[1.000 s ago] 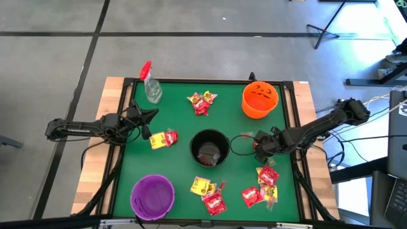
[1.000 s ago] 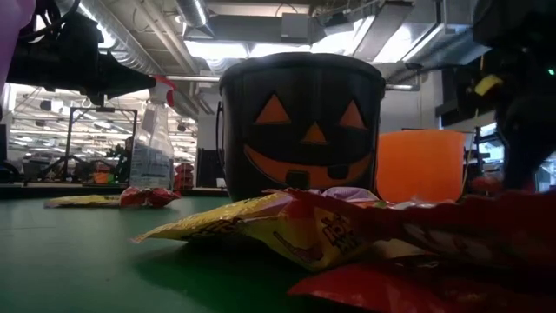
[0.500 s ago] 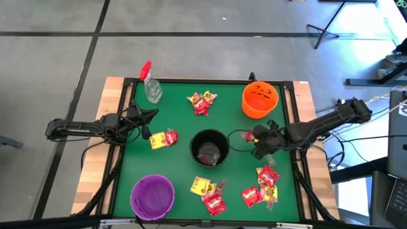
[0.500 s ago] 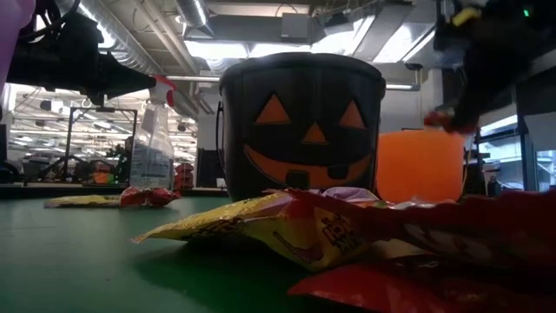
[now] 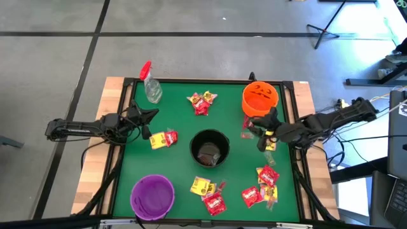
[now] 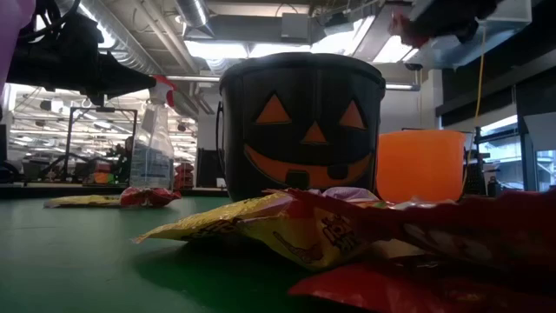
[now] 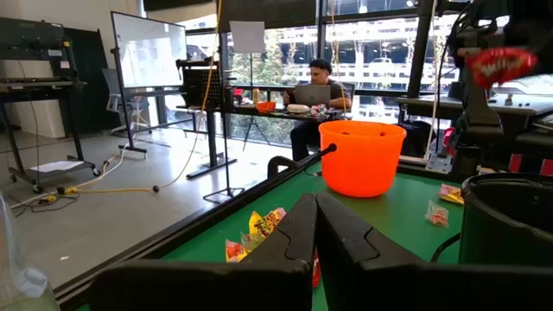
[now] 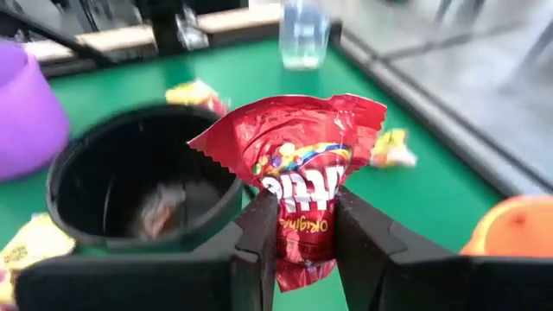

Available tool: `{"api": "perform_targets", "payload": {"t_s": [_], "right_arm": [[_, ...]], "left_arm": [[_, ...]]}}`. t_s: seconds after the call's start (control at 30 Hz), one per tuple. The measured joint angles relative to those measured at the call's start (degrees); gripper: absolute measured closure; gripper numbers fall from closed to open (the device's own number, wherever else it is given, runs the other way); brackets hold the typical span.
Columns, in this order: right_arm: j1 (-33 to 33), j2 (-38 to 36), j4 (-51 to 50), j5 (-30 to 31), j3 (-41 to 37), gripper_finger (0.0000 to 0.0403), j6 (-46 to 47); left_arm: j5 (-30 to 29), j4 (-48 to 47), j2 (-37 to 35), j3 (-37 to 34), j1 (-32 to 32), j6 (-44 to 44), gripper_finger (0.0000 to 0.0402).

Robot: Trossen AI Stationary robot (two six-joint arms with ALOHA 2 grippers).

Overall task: Sort candy
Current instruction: Put the red candy into the orange bucket

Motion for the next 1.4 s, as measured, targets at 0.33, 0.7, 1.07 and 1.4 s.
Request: {"api": "perform_targets", "payload": {"t_s": [0.33, 0.7, 1.07, 1.4], "right_arm": [[-0.1, -7.9, 19.2, -1.6, -5.5, 0.0313, -16.4], [-7.1, -16.5, 15.6, 12.9, -13.5, 0.0313, -11.0], [-28.5, -15.4, 8.2, 9.7, -16.8, 0.0313, -5.5], [-52.4, -12.9, 10.4, -17.5, -16.6, 0.0313, -10.8]], "left_arm": [[0.0, 0.0, 0.0, 0.0, 0.0, 0.0, 0.04], [0.0, 0.0, 0.0, 0.0, 0.0, 0.0, 0.04], [0.0, 0.0, 0.0, 0.0, 0.0, 0.0, 0.04], [0.0, 0.0, 0.0, 0.0, 0.0, 0.0, 0.04]]}}
